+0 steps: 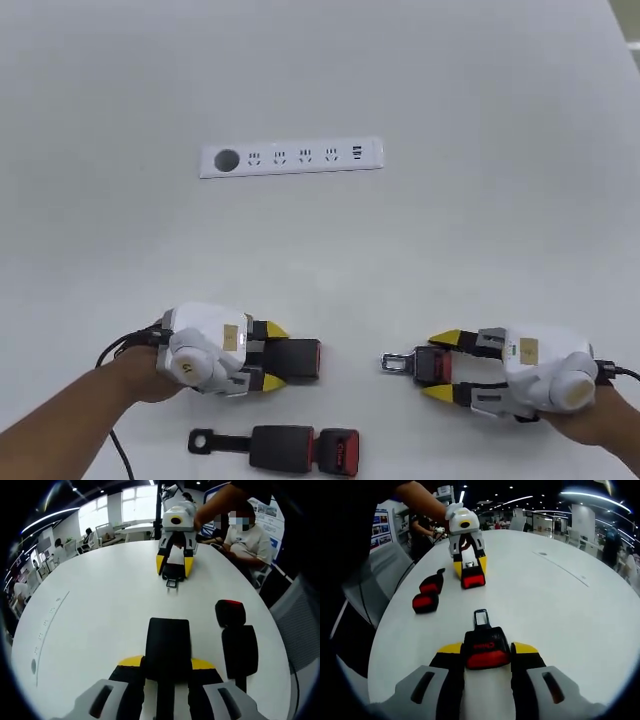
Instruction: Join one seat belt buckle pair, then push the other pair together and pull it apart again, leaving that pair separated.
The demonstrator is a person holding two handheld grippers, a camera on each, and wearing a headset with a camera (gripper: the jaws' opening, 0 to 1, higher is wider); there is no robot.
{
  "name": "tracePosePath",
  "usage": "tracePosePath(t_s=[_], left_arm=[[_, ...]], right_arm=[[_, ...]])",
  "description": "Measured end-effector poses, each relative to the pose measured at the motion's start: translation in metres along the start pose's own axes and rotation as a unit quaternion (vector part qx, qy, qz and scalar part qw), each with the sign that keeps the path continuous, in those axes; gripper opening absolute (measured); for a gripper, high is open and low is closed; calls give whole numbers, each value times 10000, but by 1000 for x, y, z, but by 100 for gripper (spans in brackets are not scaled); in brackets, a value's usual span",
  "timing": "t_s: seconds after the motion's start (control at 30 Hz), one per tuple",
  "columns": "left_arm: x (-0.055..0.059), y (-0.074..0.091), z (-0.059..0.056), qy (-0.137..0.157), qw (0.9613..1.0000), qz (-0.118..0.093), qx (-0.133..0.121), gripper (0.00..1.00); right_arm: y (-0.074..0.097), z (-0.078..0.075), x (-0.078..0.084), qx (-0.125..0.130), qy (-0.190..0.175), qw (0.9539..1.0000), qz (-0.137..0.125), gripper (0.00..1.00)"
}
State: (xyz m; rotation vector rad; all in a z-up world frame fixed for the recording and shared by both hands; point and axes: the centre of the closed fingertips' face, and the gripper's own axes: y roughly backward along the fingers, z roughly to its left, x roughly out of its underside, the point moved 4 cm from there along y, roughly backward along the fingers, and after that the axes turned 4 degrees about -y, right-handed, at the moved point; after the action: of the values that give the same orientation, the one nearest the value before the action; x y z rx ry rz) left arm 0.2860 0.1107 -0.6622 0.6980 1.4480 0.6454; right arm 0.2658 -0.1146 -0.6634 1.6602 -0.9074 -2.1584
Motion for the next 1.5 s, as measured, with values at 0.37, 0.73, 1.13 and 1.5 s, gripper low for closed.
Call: tracePosePath(t_s=[0.37, 0.73, 1.13, 1.5], left_arm=[[-4, 0, 1, 36, 10000, 66, -6, 34], [-3, -1, 0, 60, 9999, 88, -6, 34], [-4, 0, 0, 61, 9999, 109, -3, 34], [-5, -1, 0, 62, 9999, 137, -5, 34]], right_arm=[[-17, 7, -14, -50, 44, 10000, -48, 34], [-40, 15, -30, -127, 137, 9998, -78, 34], [-57, 18, -44, -146, 170, 9997, -51, 34], [-65, 19, -51, -79, 230, 9994, 242, 34]])
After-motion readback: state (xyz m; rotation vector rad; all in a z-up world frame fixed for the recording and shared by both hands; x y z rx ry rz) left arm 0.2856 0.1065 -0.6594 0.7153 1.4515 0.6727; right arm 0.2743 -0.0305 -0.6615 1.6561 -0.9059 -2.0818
